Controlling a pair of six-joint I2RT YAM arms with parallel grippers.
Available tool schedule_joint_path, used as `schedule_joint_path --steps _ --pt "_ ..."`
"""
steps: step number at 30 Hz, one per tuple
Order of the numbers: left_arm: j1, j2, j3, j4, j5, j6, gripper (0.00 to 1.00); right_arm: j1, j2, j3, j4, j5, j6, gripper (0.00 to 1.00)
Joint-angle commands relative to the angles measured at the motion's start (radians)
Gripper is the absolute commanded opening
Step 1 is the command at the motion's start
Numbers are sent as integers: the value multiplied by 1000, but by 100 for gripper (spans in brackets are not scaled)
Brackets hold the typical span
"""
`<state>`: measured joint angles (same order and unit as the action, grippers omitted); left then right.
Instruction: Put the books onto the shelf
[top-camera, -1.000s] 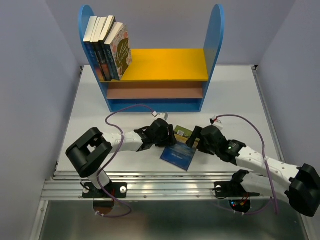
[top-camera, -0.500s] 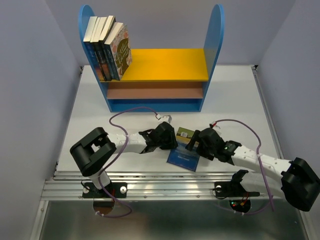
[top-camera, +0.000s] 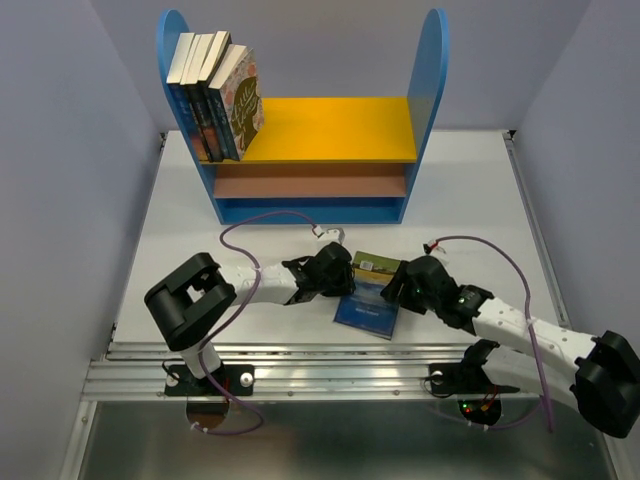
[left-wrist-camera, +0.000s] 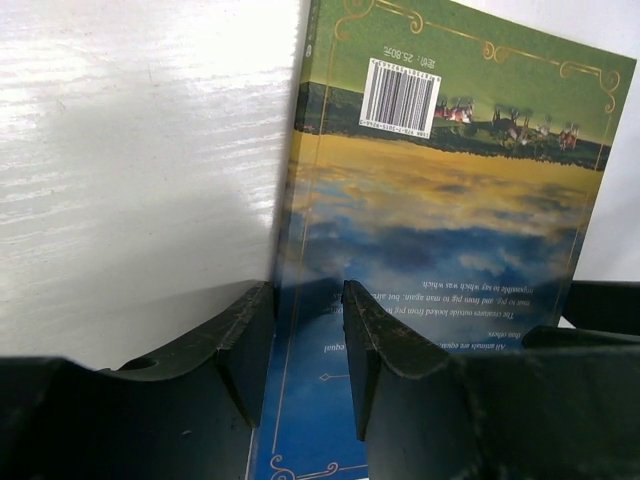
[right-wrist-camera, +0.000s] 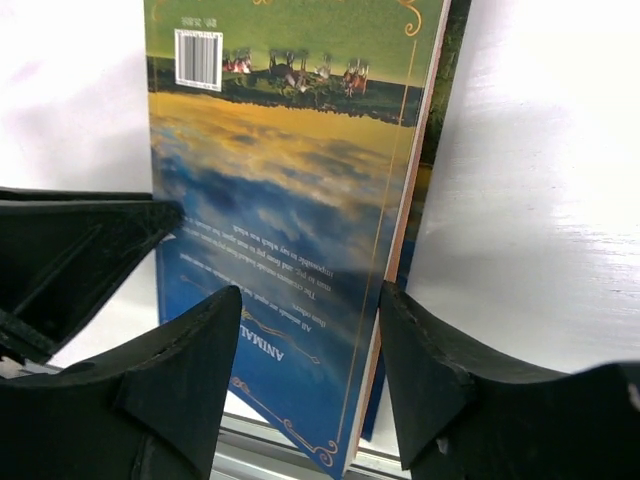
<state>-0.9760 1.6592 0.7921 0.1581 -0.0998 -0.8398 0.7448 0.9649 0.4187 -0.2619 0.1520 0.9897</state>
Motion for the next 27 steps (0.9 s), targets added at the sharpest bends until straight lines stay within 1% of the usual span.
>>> schedule_joint_path --steps 1,3,4,6,7,9,10,14,15,16,17,18,21,23,25,26,27 --pt "-27 65 2 -78 32 -15 44 8 27 83 164 -91 7 56" --pt "-27 62 -1 -80 26 -18 44 8 58 84 161 -92 10 48" --pt "-27 57 -1 -80 25 -18 44 8 66 88 152 -82 13 39" --pt "-27 50 -4 -81 20 -21 44 8 78 97 127 -55 18 30" --pt "-27 48 -4 -81 20 -21 44 8 81 95 127 -45 17 19" --pt "-26 44 -7 -78 18 -21 44 8 77 94 127 -37 12 4" --pt "-26 42 -5 -75 21 -21 44 8 72 95 128 -34 9 1" --pt "-27 48 -1 -65 34 -16 44 8 38 98 171 -48 -19 1" --pt "-27 51 -2 -63 35 -16 44 8 28 97 187 -54 -28 4" --pt "-27 53 -2 -61 38 -18 44 8 15 91 200 -61 -29 10" --pt "-26 56 -2 -58 41 -18 44 8 -8 88 234 -81 -34 13" --pt "-27 60 -4 -57 46 -19 44 8 -18 80 248 -92 -42 25" --pt "-27 62 -7 -52 49 -19 44 8 -35 74 289 -120 -45 25" --pt "-27 59 -7 -51 49 -19 44 8 -34 69 300 -124 -40 31" --pt "-27 51 -11 -48 48 -21 44 8 -28 68 302 -120 -39 39" --pt "-27 47 -14 -45 51 -21 44 8 -23 66 302 -109 -36 39" --pt "-26 45 -16 -45 49 -22 44 8 -9 68 300 -105 -33 42"
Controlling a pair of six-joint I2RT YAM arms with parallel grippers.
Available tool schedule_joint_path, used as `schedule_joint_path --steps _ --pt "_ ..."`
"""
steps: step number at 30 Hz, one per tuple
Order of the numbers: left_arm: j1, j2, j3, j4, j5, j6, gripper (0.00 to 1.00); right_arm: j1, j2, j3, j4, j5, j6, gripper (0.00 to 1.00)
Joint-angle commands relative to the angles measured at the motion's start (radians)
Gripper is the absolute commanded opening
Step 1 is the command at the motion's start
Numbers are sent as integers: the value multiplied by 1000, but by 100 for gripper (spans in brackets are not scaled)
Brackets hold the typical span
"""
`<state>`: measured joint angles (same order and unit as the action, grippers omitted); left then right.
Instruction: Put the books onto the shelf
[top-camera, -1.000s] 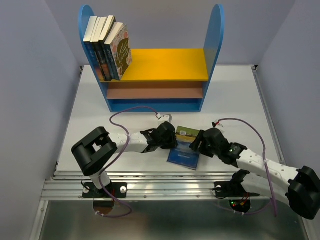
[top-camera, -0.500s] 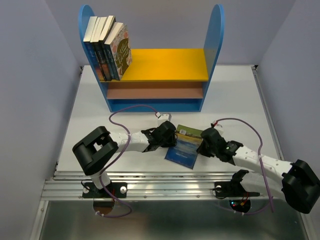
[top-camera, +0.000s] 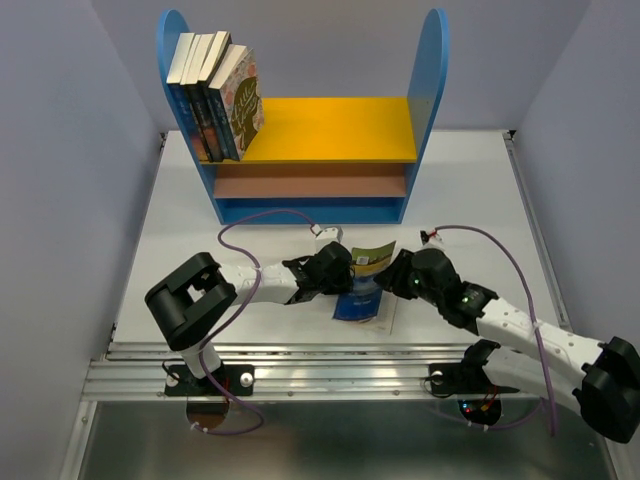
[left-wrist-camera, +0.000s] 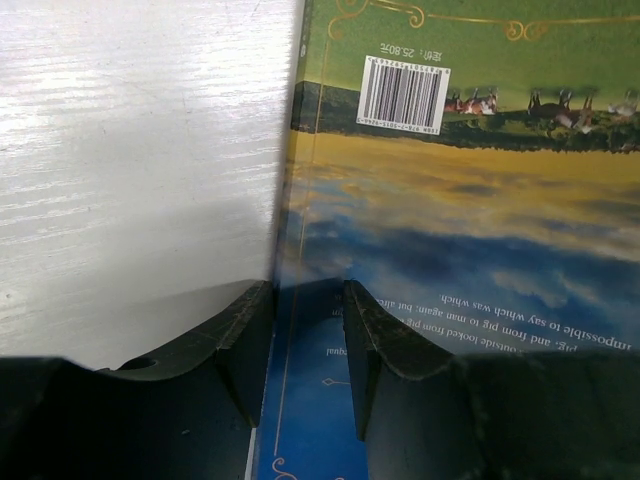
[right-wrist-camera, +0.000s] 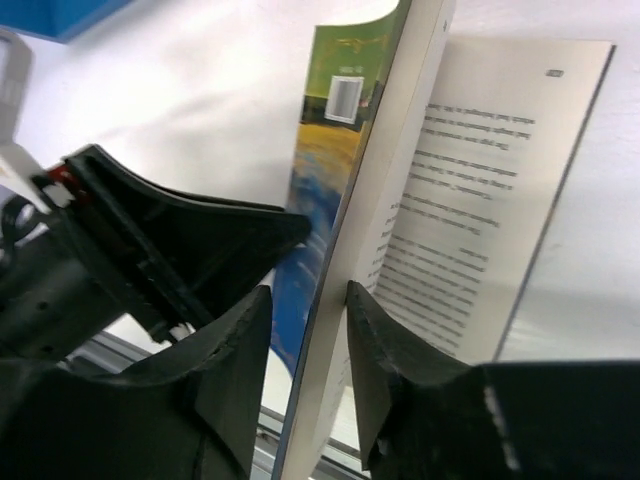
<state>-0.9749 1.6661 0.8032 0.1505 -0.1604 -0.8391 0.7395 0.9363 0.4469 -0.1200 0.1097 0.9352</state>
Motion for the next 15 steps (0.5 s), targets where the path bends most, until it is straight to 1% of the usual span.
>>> schedule_joint_path --steps 1,2,4,6,7,8,9,10,11,12,13,15 --pt "-27 37 -29 -35 111 -23 44 14 27 38 155 -56 30 45" --pt "-27 34 -30 -35 111 -23 44 14 38 41 140 -45 36 46" --pt "-28 32 -32 -34 113 -25 44 14 70 49 123 -39 62 55" --pt "-27 30 -35 -34 111 -28 44 14 90 70 56 -21 82 55" --pt "-27 30 -36 -31 113 -28 44 14 101 76 39 -15 83 58" --pt "-27 30 -38 -29 114 -28 44 14 102 82 10 -2 86 58" --pt "-28 30 -39 -28 114 -29 44 14 102 85 5 1 85 55" --pt "-27 32 -39 -28 114 -29 44 14 99 85 3 5 83 51" --pt "-28 32 -38 -28 116 -29 44 14 90 82 3 14 86 39" --pt "-27 32 -38 -28 114 -29 44 14 82 81 6 19 88 33" --pt "-28 32 -38 -28 114 -28 44 14 69 79 3 27 88 18" --pt "-27 24 -41 -26 113 -28 44 14 53 82 5 31 71 4"
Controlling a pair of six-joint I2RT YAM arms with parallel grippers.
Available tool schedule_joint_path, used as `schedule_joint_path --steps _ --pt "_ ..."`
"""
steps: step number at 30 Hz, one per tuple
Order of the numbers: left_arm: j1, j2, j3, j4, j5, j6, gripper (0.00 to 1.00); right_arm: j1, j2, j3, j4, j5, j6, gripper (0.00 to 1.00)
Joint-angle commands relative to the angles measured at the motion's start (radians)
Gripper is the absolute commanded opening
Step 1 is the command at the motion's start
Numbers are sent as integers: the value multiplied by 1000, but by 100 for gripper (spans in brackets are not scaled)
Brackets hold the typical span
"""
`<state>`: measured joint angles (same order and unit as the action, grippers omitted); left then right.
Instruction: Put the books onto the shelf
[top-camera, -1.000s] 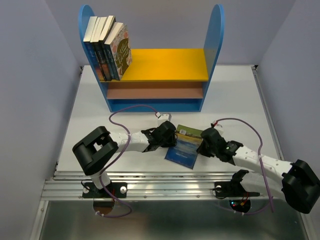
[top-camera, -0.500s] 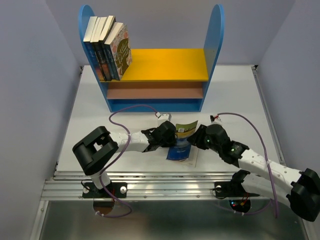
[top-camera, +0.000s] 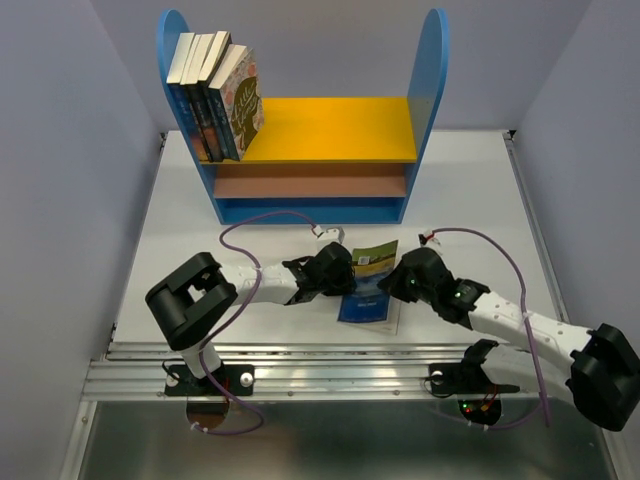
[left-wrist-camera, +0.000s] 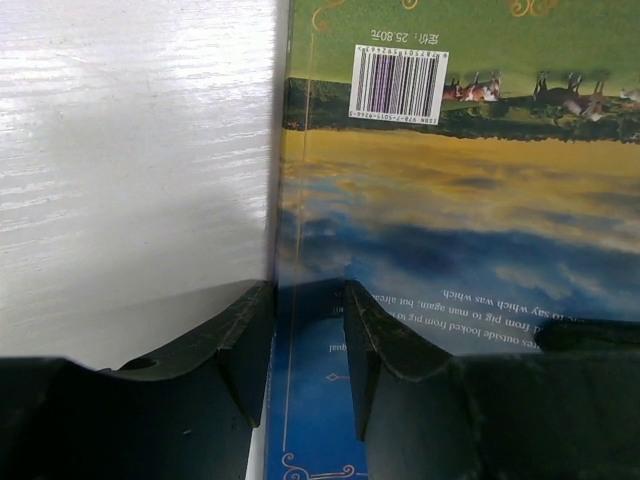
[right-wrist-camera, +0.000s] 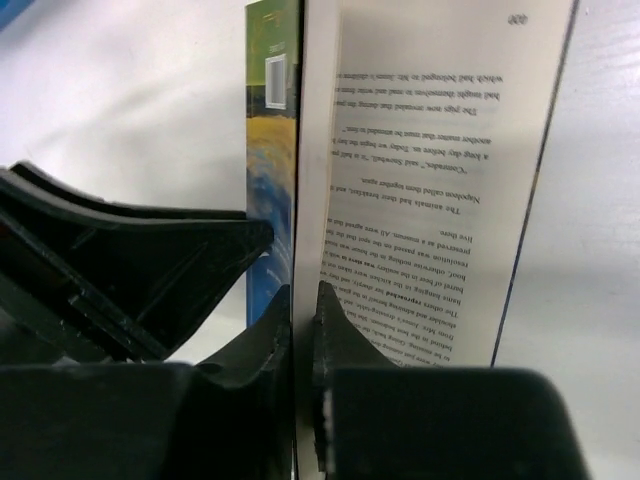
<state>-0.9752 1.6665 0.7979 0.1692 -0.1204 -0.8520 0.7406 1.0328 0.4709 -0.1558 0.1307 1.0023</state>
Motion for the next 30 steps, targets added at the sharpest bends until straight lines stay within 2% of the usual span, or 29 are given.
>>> schedule_joint_path --steps 1,2,5,6,7,11,15,18,19,24,28,30 --pt "-26 18 -34 -45 71 -12 46 13 -53 61 41 14 -40 1" --pt "-25 10 -34 -51 70 -10 59 13 -60 72 42 17 -71 1" --pt "-7 -59 -39 -50 83 13 80 13 -100 81 87 24 -246 1" --pt "3 -117 -42 -50 90 21 94 13 -131 81 111 27 -351 1" --pt "10 -148 -42 -51 94 28 99 13 -148 81 133 24 -393 1" --pt "62 -341 -51 -97 113 47 99 13 -250 92 246 26 -588 1" --pt "127 -551 -69 -166 116 22 99 13 -344 112 383 -74 -816 1" --pt "197 -673 -109 -189 224 -16 99 13 -390 130 447 -123 -1057 1" --pt "214 -703 -123 -186 279 -27 99 13 -396 156 450 -152 -1089 1" --pt "299 -884 -173 -241 375 -105 99 13 -399 222 502 -195 -1260 1" --pt "322 -961 -190 -302 357 -176 99 13 -407 221 620 -236 -1361 1" --pt "351 -964 -209 -324 405 -234 99 13 -412 184 729 -337 -1439 1"
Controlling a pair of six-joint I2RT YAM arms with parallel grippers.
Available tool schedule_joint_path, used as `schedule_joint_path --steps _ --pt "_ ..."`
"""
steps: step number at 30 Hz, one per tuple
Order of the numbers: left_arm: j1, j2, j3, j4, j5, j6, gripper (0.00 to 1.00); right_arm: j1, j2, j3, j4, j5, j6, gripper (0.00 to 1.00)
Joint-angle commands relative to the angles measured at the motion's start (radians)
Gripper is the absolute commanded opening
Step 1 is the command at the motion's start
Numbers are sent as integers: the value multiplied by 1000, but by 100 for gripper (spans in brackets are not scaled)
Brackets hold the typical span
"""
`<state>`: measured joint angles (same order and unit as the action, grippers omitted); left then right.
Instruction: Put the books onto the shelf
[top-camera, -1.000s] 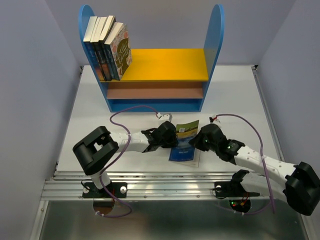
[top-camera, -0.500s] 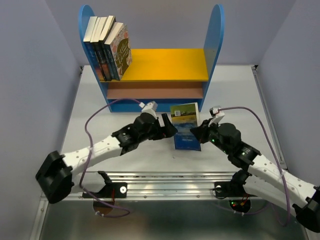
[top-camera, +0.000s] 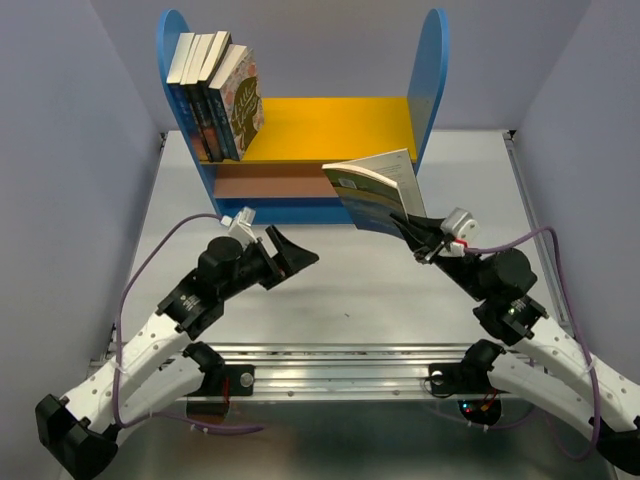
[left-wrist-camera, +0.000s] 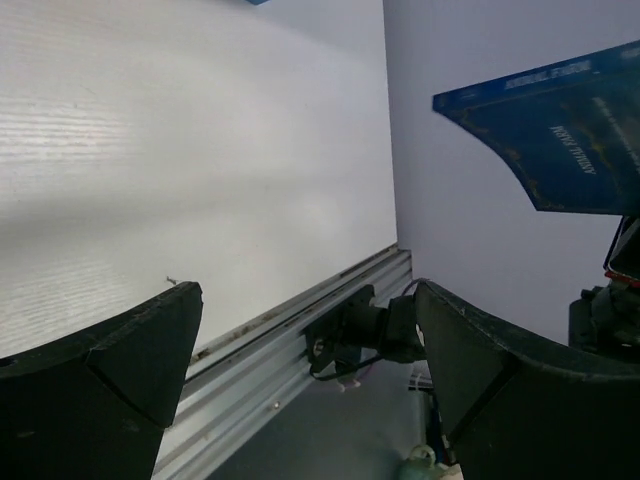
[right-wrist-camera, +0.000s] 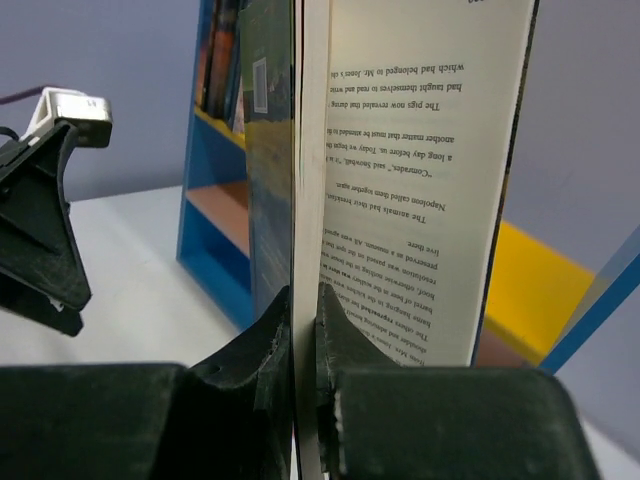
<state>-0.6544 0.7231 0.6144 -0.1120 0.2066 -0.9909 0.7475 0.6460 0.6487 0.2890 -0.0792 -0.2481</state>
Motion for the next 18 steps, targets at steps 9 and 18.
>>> schedule_joint_path --steps 9,18 --pt "133 94 -156 430 482 -430 99 6 -12 36 260 -449 -293 1" --pt "160 -9 -183 422 407 -684 99 6 -45 34 173 -605 -333 1"
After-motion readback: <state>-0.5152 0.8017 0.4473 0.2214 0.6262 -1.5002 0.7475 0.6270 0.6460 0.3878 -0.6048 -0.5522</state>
